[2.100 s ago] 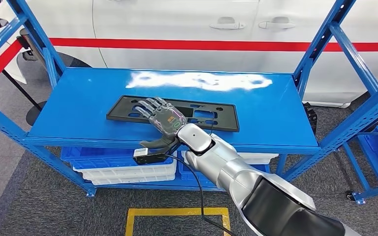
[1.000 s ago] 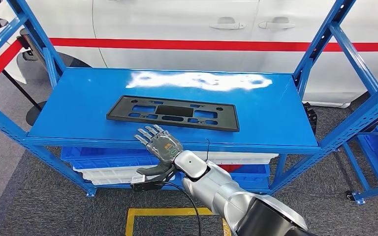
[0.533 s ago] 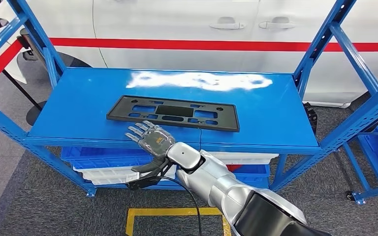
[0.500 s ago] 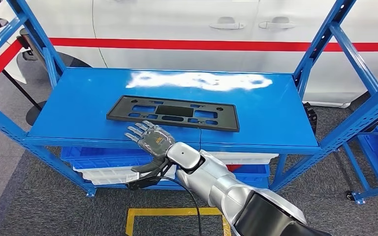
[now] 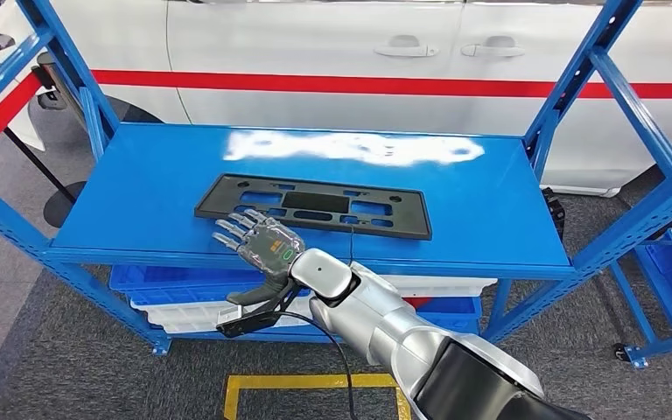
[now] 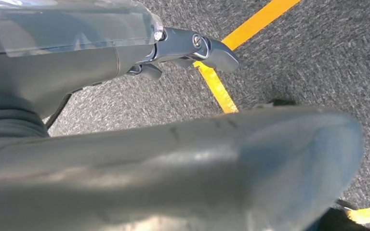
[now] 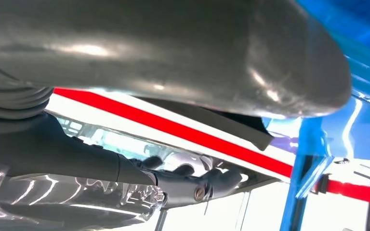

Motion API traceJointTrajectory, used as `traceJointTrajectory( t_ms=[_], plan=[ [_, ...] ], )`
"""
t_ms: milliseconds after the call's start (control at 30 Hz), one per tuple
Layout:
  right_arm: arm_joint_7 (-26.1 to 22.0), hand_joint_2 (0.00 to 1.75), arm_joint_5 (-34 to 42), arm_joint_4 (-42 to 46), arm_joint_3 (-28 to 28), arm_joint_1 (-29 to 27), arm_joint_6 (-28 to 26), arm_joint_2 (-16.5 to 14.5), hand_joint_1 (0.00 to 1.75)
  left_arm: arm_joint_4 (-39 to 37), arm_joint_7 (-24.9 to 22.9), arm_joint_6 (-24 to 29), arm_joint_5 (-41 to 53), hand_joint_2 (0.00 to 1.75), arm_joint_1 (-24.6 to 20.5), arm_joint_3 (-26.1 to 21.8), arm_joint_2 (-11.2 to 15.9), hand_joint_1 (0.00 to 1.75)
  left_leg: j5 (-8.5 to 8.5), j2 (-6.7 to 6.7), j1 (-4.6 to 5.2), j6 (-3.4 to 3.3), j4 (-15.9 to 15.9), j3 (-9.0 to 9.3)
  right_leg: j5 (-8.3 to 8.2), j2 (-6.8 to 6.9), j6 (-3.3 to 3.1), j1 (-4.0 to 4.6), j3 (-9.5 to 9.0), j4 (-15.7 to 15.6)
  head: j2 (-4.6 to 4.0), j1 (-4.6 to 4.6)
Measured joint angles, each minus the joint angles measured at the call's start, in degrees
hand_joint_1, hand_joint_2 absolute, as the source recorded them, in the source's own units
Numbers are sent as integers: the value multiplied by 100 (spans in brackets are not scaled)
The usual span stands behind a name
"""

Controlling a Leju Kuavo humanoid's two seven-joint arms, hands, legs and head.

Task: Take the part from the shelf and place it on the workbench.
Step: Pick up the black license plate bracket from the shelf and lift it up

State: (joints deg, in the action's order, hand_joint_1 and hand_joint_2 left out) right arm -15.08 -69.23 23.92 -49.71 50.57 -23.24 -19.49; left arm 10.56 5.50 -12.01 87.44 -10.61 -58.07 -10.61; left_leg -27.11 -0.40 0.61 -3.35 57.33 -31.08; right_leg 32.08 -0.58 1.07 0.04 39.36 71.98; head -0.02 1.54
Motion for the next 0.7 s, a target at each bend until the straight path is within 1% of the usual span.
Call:
traceJointTrajectory(
  t_ms=[33, 67, 100, 133, 167, 200, 233, 267, 300, 333, 367, 400, 433, 467, 500, 533, 567, 600, 633, 667, 700],
  plan=[
    [1, 0, -10, 1, -1, -6, 1, 1, 0, 0, 7, 2, 0, 0, 6, 0, 1, 0, -35, -1, 0, 10, 2, 37, 32, 7, 0, -13, 239, 269, 0, 1],
    [1, 0, -21, 1, -3, -14, 1, 2, 0, 0, 13, 4, -1, 0, 14, 0, 1, 0, -79, -2, -1, 23, 3, 91, -39, 14, -4, -22, 386, 342, 0, 1],
    [2, 0, -32, 1, -4, -18, 1, 3, 0, 0, 19, 5, -1, 0, 20, 0, 1, 0, -132, -4, -1, 38, 3, 163, -200, 21, -12, -26, 421, 193, 0, 1],
    [3, 0, -39, 1, -5, -18, 1, 3, 0, 0, 22, 5, -2, 0, 24, 0, 1, 0, -188, -3, 0, 56, 5, 252, -441, 26, -33, -23, 358, -149, 0, 1],
    [4, 0, -47, -2, -7, -18, 2, 6, 0, -2, 26, 5, -3, 0, 34, 0, -3, 0, -250, -1, -2, 78, 4, 324, -781, 32, -70, -8, 266, -592, 0, 0],
    [5, 0, -64, -7, -8, -17, 3, 10, 0, -5, 30, 7, -8, 0, 36, -1, -8, 0, -298, -2, -4, 109, 12, 380, -1019, 34, -112, 18, 192, -952, 0, 4],
    [6, 0, -92, -8, -9, -14, 4, 14, 0, -9, 32, 13, -17, 0, 35, -2, -11, 0, -342, 0, -8, 150, 19, 402, -1204, 34, -152, 43, 145, -1205, 0, 3],
    [7, 0, -135, -8, -13, -9, 5, 16, 0, -13, 37, 21, -27, 0, 33, -3, -15, 0, -374, 2, -17, 188, 26, 411, -1292, 32, -193, 73, 137, -1332, 0, 1],
    [10, 0, -186, -2, -16, 5, 11, 15, 0, -15, 46, 31, -35, 0, 24, -4, -15, 0, -372, 4, -23, 235, 41, 422, -1235, 28, -230, 89, 120, -1346, 0, -1],
    [17, 0, -239, 18, -21, 33, 33, 9, 0, -15, 57, 40, -40, 0, 22, -4, -11, 0, -364, 10, -28, 272, 79, 410, -1219, 23, -262, 77, 68, -1387, 0, -8],
    [24, 0, -285, 39, -27, 78, 71, 5, 0, -14, 71, 42, -40, 0, 22, -4, -8, 0, -324, 12, -33, 302, 197, 374, -1187, 17, -297, 64, 1, -1437, 0, -11],
    [31, 0, -319, 62, -35, 141, 123, -2, 0, -14, 82, 42, -40, 0, 22, -3, -5, 0, -290, 12, -37, 337, 418, 258, -1160, 14, -323, 39, -79, -1483, 0, -10],
    [33, 0, -349, 86, -44, 207, 182, -8, 0, -13, 90, 42, -39, 0, 21, -3, -2, 0, -315, 11, -50, 368, 729, 72, -1132, 10, -335, 13, -156, -1526, 0, -9],
    [30, 0, -378, 106, -54, 264, 246, -10, 0, -13, 97, 39, -39, 0, 22, -2, -1, 0, -410, 12, -70, 406, 1079, -155, -1094, 7, -343, 4, -217, -1548, 0, -8],
    [13, 0, -415, 130, -71, 306, 319, -9, 0, -13, 102, 40, -39, 0, 26, -2, 2, 0, -572, 12, -94, 446, 1385, -390, -1050, 7, -342, -6, -270, -1554, 0, -8],
    [-27, 0, -458, 160, -95, 340, 407, 1, 0, -13, 109, 42, -39, 0, 37, -2, 7, 0, -734, 13, -120, 484, 1577, -580, -1002, 2, -334, -16, -323, -1552, 0, -8],
    [-86, 0, -497, 197, -131, 377, 499, 14, 0, -13, 117, 48, -42, 0, 48, -2, 13, 0, -810, 14, -145, 519, 1612, -700, -952, -6, -321, -26, -378, -1546, 0, -8],
    [-157, 0, -514, 238, -172, 427, 581, 32, 0, -13, 128, 57, -50, 0, 58, -2, 22, 0, -726, 16, -168, 548, 1471, -741, -903, -17, -302, -38, -430, -1534, 0, -8],
    [-228, 0, -502, 284, -210, 486, 644, 51, 0, -13, 143, 69, -58, 0, 65, -2, 34, 0, -473, 18, -190, 573, 1162, -706, -853, -26, -278, -52, -480, -1516, 0, -8],
    [-285, 0, -464, 332, -244, 546, 682, 75, 0, -14, 160, 83, -66, 0, 74, -2, 45, 0, -122, 21, -214, 594, 755, -632, -801, -33, -248, -62, -519, -1496, 0, -9],
    [-329, 0, -418, 379, -276, 599, 704, 101, 0, -14, 175, 95, -70, 0, 82, -2, 54, 0, 132, 21, -216, 593, 401, -563, -762, -39, -215, -66, -542, -1471, 0, -8]
  ],
)
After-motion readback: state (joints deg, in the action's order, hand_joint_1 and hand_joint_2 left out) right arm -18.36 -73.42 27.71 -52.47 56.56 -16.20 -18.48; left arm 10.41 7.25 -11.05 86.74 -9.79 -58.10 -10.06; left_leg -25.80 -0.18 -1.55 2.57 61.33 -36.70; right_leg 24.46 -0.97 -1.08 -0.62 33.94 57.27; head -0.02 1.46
